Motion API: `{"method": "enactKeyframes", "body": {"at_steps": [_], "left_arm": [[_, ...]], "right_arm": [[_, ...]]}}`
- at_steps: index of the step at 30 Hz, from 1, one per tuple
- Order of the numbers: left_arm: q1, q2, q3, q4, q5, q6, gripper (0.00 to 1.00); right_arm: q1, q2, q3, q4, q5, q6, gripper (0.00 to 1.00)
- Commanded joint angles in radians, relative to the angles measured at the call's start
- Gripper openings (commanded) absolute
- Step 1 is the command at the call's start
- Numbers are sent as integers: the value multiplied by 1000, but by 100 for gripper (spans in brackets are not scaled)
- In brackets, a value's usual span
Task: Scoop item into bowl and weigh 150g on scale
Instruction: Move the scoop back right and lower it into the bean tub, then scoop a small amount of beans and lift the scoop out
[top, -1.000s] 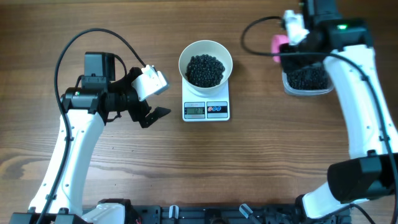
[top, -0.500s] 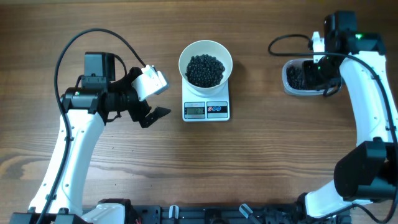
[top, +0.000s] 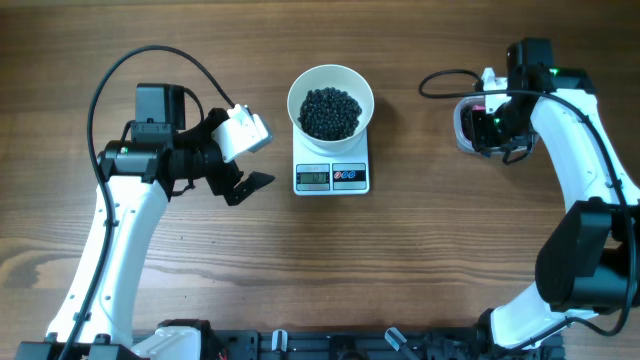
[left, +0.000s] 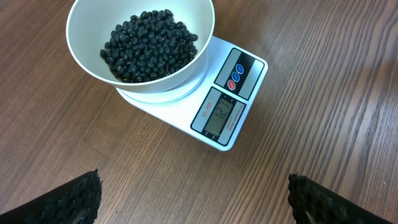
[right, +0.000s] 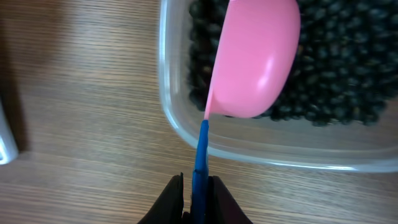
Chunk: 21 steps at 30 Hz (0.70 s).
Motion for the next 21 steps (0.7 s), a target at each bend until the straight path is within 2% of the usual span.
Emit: {"method": "enactKeyframes", "body": {"at_steps": [1,8,21], "left_arm": [[5,6,-2,-1,4,20,100],[5,6,-2,-1,4,20,100],[5,6,-2,-1,4,20,100]], "right_arm": [[-2,21,-7,-3,-128,-21,4],[-68,19,8,-44,-185,-20,4],[-361,18,14,-74,-497,-153,4]]}}
